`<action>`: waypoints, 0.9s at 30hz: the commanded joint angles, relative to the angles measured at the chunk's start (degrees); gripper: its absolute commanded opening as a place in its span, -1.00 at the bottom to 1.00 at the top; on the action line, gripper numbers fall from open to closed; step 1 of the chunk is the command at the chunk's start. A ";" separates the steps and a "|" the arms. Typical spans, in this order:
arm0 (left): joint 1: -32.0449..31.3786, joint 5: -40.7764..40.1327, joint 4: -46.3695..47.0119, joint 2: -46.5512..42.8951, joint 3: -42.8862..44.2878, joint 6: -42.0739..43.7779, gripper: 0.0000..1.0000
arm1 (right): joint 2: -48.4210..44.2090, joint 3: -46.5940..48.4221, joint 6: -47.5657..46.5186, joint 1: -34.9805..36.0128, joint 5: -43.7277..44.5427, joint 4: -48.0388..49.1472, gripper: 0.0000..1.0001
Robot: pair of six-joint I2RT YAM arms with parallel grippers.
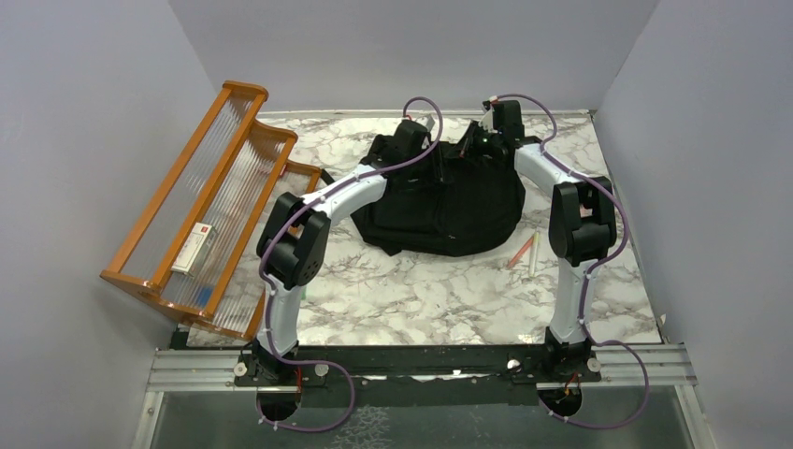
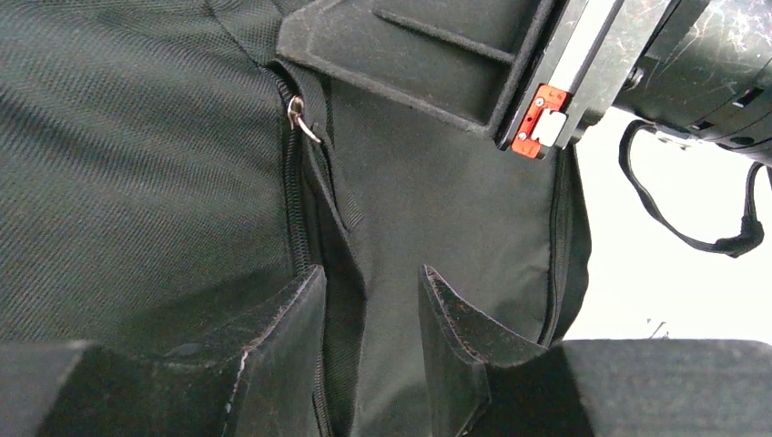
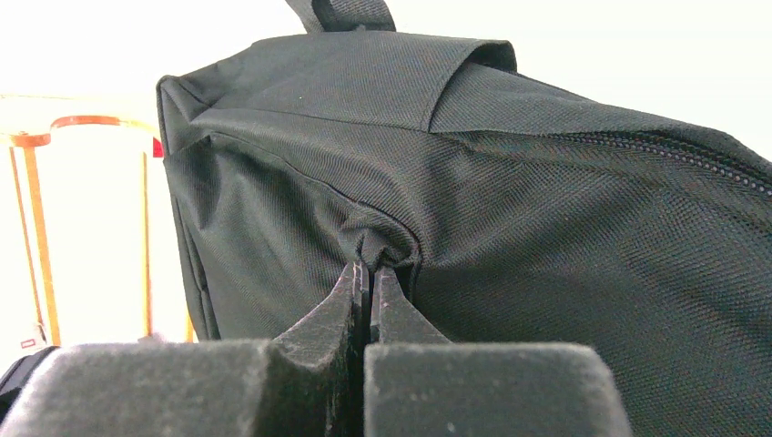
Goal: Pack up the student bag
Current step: Unzip the student bag at the center of the board.
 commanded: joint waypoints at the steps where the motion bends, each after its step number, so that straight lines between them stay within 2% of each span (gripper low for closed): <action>1: -0.40 0.71 -1.14 2.42 3.46 -0.83 -0.15 | -3.27 -0.82 0.43 -0.56 -1.47 3.05 -0.99; 7: -0.40 -0.66 -3.20 4.76 6.77 0.39 -0.26 | -3.64 -1.31 0.26 -0.56 -1.48 3.18 -0.99; 18: -0.35 -3.90 -5.90 6.09 7.51 2.31 -0.44 | -4.09 -1.44 0.08 -0.56 -1.58 3.18 -0.99; 20: -0.31 -3.67 -5.83 6.55 8.02 2.31 -0.52 | -4.19 -1.66 0.08 -0.56 -1.57 3.23 -0.99; 26: 0.20 -2.19 -5.58 7.67 10.04 3.32 -0.99 | -4.27 -2.07 0.08 -0.56 -1.37 3.45 -0.99; 27: 0.40 -2.04 -5.50 7.57 10.12 3.48 -1.00 | -4.25 -2.14 0.08 -0.56 -1.32 3.48 -0.99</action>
